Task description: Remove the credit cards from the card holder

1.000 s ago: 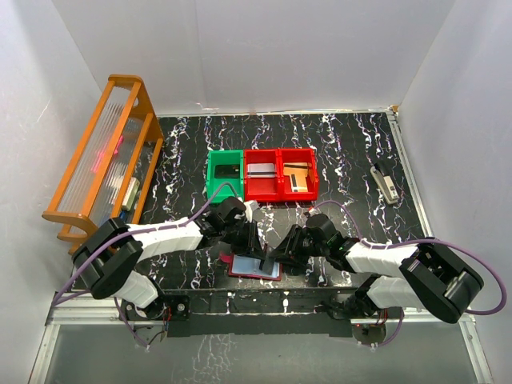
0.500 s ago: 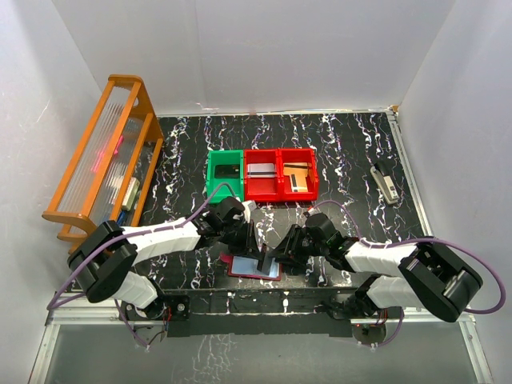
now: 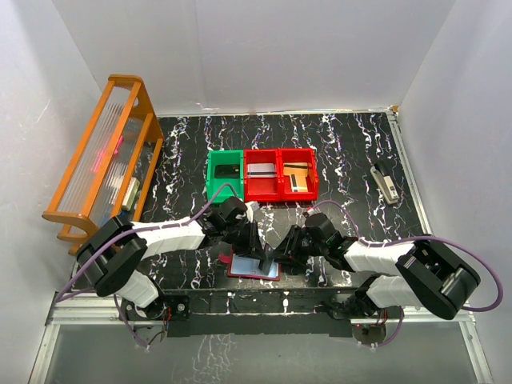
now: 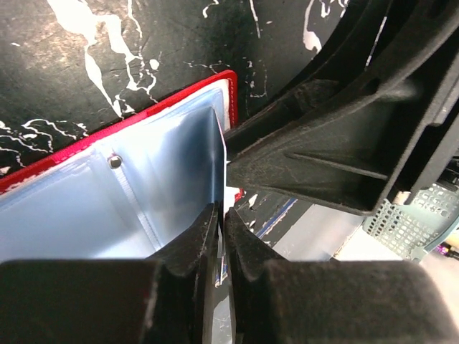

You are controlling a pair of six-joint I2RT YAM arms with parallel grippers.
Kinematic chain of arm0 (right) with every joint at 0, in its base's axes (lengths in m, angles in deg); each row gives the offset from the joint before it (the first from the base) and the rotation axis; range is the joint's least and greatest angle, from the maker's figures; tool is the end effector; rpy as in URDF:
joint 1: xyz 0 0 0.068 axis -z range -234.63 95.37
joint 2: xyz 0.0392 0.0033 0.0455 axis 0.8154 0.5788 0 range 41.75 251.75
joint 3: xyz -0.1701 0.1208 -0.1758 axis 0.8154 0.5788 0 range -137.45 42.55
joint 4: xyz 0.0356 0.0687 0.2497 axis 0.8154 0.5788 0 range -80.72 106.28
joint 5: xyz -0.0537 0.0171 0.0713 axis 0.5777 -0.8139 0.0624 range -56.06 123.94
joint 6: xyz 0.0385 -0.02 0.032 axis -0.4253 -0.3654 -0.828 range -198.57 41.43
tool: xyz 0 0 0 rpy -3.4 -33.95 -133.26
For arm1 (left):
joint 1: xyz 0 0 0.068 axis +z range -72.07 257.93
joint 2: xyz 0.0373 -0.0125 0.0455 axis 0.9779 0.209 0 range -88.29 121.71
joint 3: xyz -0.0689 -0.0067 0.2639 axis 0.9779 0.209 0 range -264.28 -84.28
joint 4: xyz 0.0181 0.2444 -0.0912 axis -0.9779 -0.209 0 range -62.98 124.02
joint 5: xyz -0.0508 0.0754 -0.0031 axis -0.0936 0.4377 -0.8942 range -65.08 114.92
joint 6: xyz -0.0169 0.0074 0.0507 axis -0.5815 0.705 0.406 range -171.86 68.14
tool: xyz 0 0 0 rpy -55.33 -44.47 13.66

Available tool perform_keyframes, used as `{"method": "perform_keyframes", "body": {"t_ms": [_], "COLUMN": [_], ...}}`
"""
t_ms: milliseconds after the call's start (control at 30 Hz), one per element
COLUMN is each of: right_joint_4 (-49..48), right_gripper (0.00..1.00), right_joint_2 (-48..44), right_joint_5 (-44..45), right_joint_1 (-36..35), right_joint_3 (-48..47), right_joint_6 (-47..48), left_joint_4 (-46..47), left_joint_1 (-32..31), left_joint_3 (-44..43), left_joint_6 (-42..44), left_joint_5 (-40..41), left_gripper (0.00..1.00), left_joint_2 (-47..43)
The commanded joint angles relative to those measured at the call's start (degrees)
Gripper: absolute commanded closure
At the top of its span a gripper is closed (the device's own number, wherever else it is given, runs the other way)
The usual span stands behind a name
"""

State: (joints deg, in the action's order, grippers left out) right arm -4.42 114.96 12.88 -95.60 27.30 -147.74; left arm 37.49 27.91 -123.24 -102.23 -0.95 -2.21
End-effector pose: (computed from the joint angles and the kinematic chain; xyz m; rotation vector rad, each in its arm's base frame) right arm 0.1437 0.1416 0.1156 0.4537 2.6785 1.2248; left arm 0.1741 -0.2319 0.1649 0.2544 2.6690 -1.2695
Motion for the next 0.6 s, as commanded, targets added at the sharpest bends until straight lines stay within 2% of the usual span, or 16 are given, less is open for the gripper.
{"method": "perform_keyframes", "body": {"t_ms": [0, 67, 333, 567], "right_joint_4": [5.54, 5.67, 7.11, 7.82], "right_gripper": [0.71, 0.71, 0.68, 0.60], "right_joint_2": [2.02, 1.94, 0.56, -6.33], "right_joint_5": [2.70, 2.77, 3.39, 3.68], "right_joint_1": [-0.18, -0.22, -0.17, -0.19], "right_joint_3": [1.01, 0.92, -0.08, -2.38], "right_joint_6": [2.13, 2.15, 2.93, 5.95], "left_joint_4": [-2.44, -3.79, -12.05, -20.40], "left_joint_1": [-0.26, -0.20, -0.19, -0.22], "left_joint_3": [-1.48, -1.51, -2.65, -4.42], "left_joint_6": [0.01, 0.47, 3.00, 4.42], "left_joint_5": [-0.25, 0.66, 6.94, 15.19], "left_gripper": [0.96, 1.00, 1.00, 1.00], "left_joint_2": [0.04, -0.84, -7.08, -13.11]}}
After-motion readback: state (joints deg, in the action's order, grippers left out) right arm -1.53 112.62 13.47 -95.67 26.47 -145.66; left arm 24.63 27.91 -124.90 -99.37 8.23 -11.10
